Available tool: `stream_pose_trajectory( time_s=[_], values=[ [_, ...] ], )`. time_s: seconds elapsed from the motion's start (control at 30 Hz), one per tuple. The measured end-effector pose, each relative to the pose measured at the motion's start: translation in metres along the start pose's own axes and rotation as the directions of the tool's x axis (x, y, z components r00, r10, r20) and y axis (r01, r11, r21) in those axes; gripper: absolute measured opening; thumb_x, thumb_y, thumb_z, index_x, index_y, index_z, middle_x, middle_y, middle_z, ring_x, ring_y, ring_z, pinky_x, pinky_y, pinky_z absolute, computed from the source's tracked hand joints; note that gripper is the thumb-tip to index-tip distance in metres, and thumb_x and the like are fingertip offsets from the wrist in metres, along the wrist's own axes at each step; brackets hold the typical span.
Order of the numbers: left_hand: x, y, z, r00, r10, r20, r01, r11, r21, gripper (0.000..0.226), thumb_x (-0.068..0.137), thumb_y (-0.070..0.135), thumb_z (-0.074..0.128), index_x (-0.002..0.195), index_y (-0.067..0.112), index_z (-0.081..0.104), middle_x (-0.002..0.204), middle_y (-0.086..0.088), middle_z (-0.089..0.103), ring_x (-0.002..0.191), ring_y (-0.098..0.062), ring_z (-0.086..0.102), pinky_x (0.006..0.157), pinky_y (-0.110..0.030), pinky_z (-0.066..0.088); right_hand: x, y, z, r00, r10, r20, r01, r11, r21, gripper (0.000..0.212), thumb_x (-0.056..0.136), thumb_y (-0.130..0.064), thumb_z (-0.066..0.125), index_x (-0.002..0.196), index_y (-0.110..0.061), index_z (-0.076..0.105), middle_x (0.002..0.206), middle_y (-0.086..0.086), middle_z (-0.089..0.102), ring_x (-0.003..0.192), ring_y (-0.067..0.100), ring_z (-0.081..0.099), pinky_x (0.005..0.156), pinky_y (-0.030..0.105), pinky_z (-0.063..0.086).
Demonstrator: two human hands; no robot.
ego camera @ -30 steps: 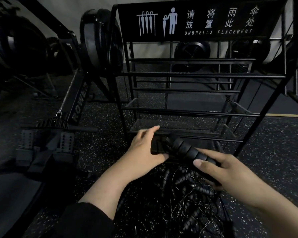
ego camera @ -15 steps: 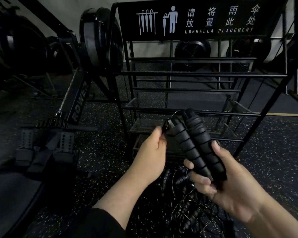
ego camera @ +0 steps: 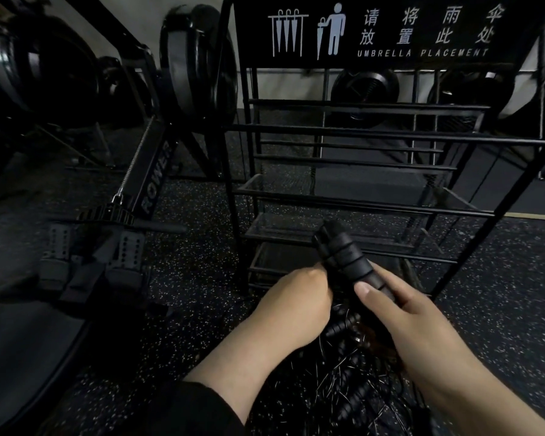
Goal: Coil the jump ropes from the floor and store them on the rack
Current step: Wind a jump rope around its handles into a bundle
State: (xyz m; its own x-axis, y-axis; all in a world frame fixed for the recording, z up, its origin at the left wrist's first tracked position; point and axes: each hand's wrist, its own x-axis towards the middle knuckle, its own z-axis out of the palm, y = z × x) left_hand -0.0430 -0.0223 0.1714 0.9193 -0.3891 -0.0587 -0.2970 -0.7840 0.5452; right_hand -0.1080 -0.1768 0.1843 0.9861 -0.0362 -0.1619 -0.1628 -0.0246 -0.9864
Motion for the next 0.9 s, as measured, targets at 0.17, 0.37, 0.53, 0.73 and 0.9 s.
stream_pose_trajectory(
  time_s=[0.17, 0.37, 0.53, 0.73, 0.9],
  values=[
    [-0.006, 0.006, 0.001, 0.994, 0.044, 0.095, -0.060, 0.983, 0.172, 0.016, 0.103, 0.021, 0.045, 0.087, 0.017, 0.046, 0.100, -0.013, 0.065, 0.091, -0.036, 0.061, 0.073, -0.043, 0.047, 0.005, 0.002, -0.005, 0.996, -0.080, -0.039, 0.055, 0.901, -0.430, 0.037, 0.096, -0.034, 0.066, 0.118, -0.062, 0.054, 0.080, -0.001, 0.075, 0.052, -0.001, 0.060, 0.046, 0.012, 0.042],
    [-0.008, -0.001, -0.012, 0.974, 0.156, 0.166, -0.193, 0.952, 0.239, 0.033, 0.106, 0.032, 0.044, 0.082, 0.014, 0.057, 0.085, -0.002, 0.063, 0.077, -0.022, 0.060, 0.070, -0.040, 0.051, 0.015, 0.016, -0.024, 0.996, 0.071, 0.057, 0.006, 0.567, -0.824, 0.051, 0.093, -0.057, 0.063, 0.140, -0.062, 0.044, 0.103, -0.019, 0.064, 0.074, -0.002, 0.062, 0.062, 0.019, 0.051],
    [-0.011, -0.004, -0.025, 0.942, 0.222, 0.252, -0.268, 0.949, 0.167, 0.025, 0.100, 0.042, 0.059, 0.089, 0.021, 0.065, 0.088, 0.005, 0.064, 0.084, -0.015, 0.060, 0.075, -0.036, 0.051, 0.013, 0.011, -0.029, 0.957, 0.164, 0.241, 0.113, 0.556, -0.824, 0.042, 0.087, -0.062, 0.068, 0.119, -0.077, 0.046, 0.104, -0.023, 0.064, 0.077, -0.005, 0.063, 0.070, 0.019, 0.053],
    [-0.015, -0.009, -0.045, 0.925, 0.239, 0.295, -0.171, 0.956, -0.240, 0.018, 0.083, 0.036, 0.082, 0.085, 0.021, 0.073, 0.084, -0.004, 0.071, 0.075, -0.007, 0.060, 0.074, -0.033, 0.049, 0.007, 0.001, -0.035, 0.848, 0.187, 0.495, 0.188, 0.767, -0.613, 0.032, 0.086, -0.040, 0.079, 0.109, -0.061, 0.069, 0.094, -0.019, 0.063, 0.082, -0.001, 0.062, 0.079, 0.025, 0.053],
    [-0.019, -0.008, -0.051, 0.895, 0.314, 0.317, -0.079, 0.811, -0.580, 0.015, 0.082, 0.016, 0.084, 0.080, 0.021, 0.070, 0.082, -0.010, 0.066, 0.080, -0.018, 0.057, 0.077, -0.039, 0.046, -0.003, -0.012, -0.037, 0.784, 0.110, 0.611, 0.160, 0.915, -0.370, 0.040, 0.086, -0.021, 0.080, 0.121, -0.039, 0.074, 0.117, 0.009, 0.073, 0.107, 0.036, 0.067, 0.097, 0.044, 0.054]
  ],
)
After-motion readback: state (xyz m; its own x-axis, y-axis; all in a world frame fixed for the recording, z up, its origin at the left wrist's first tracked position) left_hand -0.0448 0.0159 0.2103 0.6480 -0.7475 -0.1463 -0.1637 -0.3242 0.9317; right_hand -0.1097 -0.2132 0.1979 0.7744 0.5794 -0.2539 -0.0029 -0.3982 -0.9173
